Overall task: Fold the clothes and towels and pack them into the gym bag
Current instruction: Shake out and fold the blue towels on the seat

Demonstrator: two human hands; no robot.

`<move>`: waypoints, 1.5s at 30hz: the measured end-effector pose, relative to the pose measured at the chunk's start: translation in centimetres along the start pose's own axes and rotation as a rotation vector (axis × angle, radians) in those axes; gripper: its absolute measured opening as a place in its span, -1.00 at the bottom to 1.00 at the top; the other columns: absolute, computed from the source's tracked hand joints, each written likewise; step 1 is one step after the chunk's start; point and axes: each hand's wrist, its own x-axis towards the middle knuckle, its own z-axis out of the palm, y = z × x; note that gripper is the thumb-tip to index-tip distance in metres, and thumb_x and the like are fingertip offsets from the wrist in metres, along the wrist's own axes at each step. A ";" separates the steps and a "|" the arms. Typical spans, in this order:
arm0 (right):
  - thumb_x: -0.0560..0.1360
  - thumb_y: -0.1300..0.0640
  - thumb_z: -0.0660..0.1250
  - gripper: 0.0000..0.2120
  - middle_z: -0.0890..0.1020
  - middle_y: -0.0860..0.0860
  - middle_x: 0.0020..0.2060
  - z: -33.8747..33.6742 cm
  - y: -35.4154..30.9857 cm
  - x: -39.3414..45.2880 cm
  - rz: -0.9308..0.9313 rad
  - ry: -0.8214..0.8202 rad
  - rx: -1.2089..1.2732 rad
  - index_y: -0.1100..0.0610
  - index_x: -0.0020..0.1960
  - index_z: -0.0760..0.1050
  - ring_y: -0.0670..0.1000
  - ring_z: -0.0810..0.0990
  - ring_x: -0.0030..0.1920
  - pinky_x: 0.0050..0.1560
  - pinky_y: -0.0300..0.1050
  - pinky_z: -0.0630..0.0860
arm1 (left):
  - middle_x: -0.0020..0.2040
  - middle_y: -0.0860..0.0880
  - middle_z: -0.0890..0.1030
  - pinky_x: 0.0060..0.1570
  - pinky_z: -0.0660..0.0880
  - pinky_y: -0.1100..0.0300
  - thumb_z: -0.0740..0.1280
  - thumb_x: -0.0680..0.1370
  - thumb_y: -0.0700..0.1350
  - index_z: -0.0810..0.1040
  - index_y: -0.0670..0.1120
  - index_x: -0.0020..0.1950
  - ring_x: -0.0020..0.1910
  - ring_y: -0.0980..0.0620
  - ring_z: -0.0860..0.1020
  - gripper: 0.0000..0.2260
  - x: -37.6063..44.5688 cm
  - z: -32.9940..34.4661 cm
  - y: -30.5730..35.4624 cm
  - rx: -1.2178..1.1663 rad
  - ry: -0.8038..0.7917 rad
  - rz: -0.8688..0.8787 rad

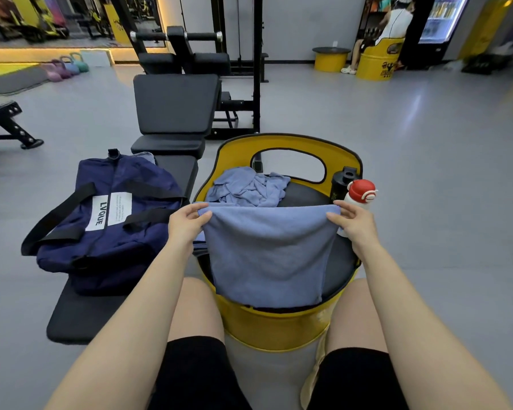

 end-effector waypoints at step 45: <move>0.50 0.24 0.36 -0.85 0.67 0.07 -0.09 -5.3 -6.0 -3.6 -0.333 0.235 -0.238 0.19 0.03 0.66 0.00 0.60 -0.05 -0.05 -0.26 0.46 | 0.03 -0.14 0.64 0.02 0.45 0.22 0.39 0.50 -0.28 0.62 -0.18 0.14 0.00 -0.01 0.57 -0.78 -3.1 2.0 6.3 0.246 0.084 0.256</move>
